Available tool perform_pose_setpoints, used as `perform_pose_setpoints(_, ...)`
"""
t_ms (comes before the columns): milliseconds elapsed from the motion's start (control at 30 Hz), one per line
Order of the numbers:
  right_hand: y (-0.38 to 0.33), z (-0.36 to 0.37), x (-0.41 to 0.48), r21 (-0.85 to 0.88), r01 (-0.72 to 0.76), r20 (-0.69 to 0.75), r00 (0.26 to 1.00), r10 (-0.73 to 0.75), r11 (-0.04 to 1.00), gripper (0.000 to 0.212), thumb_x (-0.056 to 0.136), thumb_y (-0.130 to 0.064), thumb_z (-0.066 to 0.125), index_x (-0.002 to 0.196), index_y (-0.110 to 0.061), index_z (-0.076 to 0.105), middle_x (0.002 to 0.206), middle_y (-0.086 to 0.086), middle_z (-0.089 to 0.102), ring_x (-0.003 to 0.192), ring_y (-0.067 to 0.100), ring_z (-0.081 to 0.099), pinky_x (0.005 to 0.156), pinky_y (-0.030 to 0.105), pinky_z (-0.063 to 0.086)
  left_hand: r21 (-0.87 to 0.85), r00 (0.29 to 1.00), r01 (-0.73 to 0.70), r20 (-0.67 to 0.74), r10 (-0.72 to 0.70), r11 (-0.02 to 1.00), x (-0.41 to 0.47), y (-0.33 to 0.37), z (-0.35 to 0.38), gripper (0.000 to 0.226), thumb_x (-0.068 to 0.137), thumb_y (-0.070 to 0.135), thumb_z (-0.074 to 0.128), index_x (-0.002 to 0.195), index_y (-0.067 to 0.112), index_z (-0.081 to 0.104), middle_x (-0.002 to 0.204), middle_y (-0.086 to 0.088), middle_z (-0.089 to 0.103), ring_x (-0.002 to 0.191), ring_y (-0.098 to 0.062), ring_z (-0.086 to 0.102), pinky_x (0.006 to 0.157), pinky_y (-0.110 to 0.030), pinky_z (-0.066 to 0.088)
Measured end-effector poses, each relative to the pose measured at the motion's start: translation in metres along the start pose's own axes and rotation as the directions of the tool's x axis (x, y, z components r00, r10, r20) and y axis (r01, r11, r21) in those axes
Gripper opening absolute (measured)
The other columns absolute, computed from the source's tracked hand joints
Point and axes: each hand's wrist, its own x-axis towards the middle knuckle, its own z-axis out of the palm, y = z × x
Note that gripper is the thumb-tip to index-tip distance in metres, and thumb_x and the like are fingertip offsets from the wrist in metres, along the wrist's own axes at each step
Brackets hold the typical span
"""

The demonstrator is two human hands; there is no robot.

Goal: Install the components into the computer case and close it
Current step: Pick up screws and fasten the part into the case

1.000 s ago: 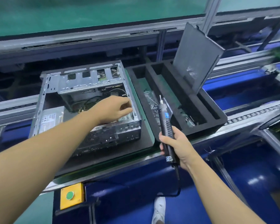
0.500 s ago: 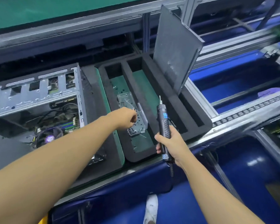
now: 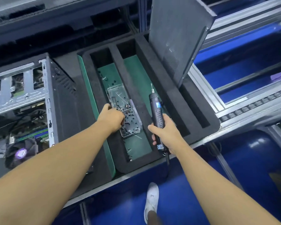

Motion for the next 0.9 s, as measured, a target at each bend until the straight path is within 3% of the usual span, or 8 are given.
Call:
perform_pose_setpoints(167,0.003,-0.004,-0.001,0.065,0.038,0.032,0.999,-0.041,0.997,0.024,0.086,-0.018,0.075,0.095,-0.021,0.054,0.068,-0.010,0.060,0.054,0.016,0.057,0.053,0.034,0.056,0.029,0.998,0.027,0.055,-0.028,0.999,0.017,0.014,0.003,0.007,0.090,0.021,0.059,0.092,0.026,0.064,0.079,0.007,0.065,0.076,-0.021,0.054,0.098,-0.039,0.024)
perform_pose_setpoints(267,0.002,-0.005,-0.003,0.075,0.049,0.023,0.998,-0.051,0.996,0.027,0.086,-0.021,0.074,0.103,-0.018,0.053,0.071,0.001,0.056,0.052,0.019,0.056,0.052,0.033,0.055,-0.014,0.991,0.132,0.022,-0.132,0.991,0.023,0.018,0.008,0.016,0.086,0.012,0.058,0.077,0.025,0.054,0.065,0.006,0.058,0.065,-0.021,0.047,0.082,-0.037,0.023)
perform_pose_setpoints(367,0.000,-0.006,-0.005,0.058,0.064,0.016,0.998,-0.065,0.996,0.026,0.089,-0.019,0.072,0.104,-0.015,0.051,0.068,0.008,0.054,0.048,0.021,0.056,0.049,0.029,0.053,0.007,0.985,0.175,-0.006,-0.175,0.985,0.025,0.021,0.011,0.027,0.079,0.004,0.056,0.067,0.023,0.040,0.057,0.005,0.049,0.061,-0.021,0.042,0.078,-0.037,0.021)
perform_pose_setpoints(500,0.001,-0.006,-0.005,0.050,0.086,0.014,0.996,-0.087,0.995,0.020,0.094,-0.014,0.070,0.099,-0.017,0.050,0.064,0.007,0.054,0.047,0.022,0.056,0.049,0.029,0.053,0.011,0.985,0.167,-0.032,-0.167,0.986,0.027,0.022,0.015,0.016,0.083,0.011,0.059,0.076,0.024,0.054,0.062,0.007,0.054,0.066,-0.020,0.047,0.079,-0.038,0.022)
perform_pose_setpoints(633,0.003,-0.006,-0.003,0.027,0.114,0.002,0.993,-0.114,0.993,0.021,0.094,-0.013,0.070,0.097,-0.016,0.049,0.065,0.006,0.053,0.050,0.024,0.055,0.052,0.037,0.057,-0.001,0.990,0.133,-0.052,-0.133,0.991,0.027,0.022,0.015,0.011,0.086,0.018,0.061,0.087,0.027,0.065,0.069,0.005,0.063,0.069,-0.020,0.053,0.077,-0.037,0.022)
perform_pose_setpoints(800,0.007,-0.007,-0.002,0.015,0.126,-0.001,0.992,-0.126,0.992,0.021,0.092,-0.018,0.071,0.102,-0.016,0.052,0.069,0.004,0.054,0.053,0.022,0.056,0.055,0.040,0.059,0.025,0.988,0.141,-0.067,-0.139,0.990,0.030,0.026,0.017,0.016,0.081,0.009,0.059,0.075,0.024,0.057,0.062,0.006,0.057,0.062,-0.020,0.052,0.082,-0.037,0.029)
perform_pose_setpoints(900,0.008,-0.006,-0.002,0.039,0.133,0.002,0.991,-0.133,0.990,0.022,0.088,-0.020,0.073,0.100,-0.019,0.054,0.073,0.003,0.054,0.055,0.022,0.055,0.056,0.042,0.059,0.016,0.992,0.103,-0.075,-0.102,0.995,0.032,0.023,0.019,0.020,0.085,0.015,0.058,0.068,0.023,0.050,0.060,0.005,0.053,0.057,-0.020,0.046,0.080,-0.036,0.029)
